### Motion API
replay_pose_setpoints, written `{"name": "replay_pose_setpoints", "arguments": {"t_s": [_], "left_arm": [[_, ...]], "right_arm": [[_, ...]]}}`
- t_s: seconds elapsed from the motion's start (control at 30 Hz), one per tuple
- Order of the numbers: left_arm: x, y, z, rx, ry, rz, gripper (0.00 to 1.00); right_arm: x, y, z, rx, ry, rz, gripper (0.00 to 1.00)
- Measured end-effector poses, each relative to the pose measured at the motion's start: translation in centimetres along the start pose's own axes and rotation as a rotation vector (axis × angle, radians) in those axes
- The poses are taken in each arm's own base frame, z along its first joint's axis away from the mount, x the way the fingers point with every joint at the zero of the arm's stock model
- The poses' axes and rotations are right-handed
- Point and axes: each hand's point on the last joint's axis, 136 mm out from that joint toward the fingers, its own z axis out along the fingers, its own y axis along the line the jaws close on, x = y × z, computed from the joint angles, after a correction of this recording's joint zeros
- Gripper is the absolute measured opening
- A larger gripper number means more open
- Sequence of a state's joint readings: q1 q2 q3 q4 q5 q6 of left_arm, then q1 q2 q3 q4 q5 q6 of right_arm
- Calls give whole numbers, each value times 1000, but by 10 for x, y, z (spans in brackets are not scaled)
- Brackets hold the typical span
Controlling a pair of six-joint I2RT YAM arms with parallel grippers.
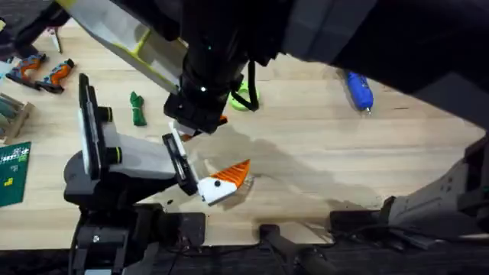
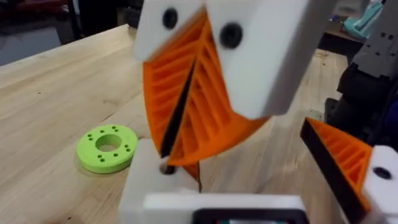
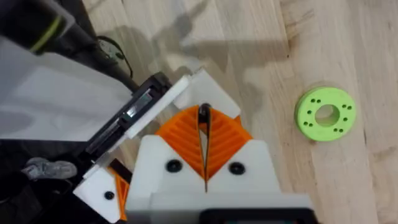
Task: Pick up the gripper from the table and insert it into the empty holder that is missing its gripper. Then pick up a screw, insert it into the mounting hole, and use the screwdriver to tighten it. Finally, clean up the table by picking up the vegetable and placing it into the bucket.
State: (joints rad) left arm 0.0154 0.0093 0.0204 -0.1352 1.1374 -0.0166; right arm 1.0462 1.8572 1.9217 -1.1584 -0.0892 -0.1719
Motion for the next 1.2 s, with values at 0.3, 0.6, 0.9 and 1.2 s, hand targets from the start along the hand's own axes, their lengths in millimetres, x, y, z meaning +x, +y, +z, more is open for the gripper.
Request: {"name": "replay_pose_setpoints", "arguments": {"t_s": [0.3,0.6,0.9,1.2], "left_arm": [[0,-1,0,3,0,1,977],[0,-1,0,3,0,3,976],[0,-1,0,3,0,5,976],[0,-1,0,4,0,5,976]], "right_arm": [[0,-1,0,3,-1,0,6],[1,-1,3,5,9,6,124],[3,-1,3,4,18,10,416],[-4,-13,-11,11,-16,37,985]]}}
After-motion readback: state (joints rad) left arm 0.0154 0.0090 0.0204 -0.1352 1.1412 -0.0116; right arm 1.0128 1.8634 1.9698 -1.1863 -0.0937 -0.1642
